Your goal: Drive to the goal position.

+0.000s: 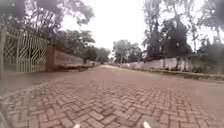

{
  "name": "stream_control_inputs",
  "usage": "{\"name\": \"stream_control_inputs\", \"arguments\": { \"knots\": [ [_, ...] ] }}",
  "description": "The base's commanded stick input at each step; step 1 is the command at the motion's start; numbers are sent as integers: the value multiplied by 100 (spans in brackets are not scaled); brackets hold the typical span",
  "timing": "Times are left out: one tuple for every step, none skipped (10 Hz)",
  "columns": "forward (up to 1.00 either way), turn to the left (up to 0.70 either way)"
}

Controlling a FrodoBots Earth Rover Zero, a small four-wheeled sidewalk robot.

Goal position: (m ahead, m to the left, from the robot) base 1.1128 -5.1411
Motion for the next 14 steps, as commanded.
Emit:
{"name": "stream_control_inputs", "arguments": {
  "knots": [
    [50,50],
    [50,49],
    [50,23],
    [50,21],
    [50,18],
    [50,18],
    [50,12],
    [50,0],
    [50,0],
    [50,0],
    [50,0],
    [50,0],
    [50,0],
    [50,0]
  ]
}}
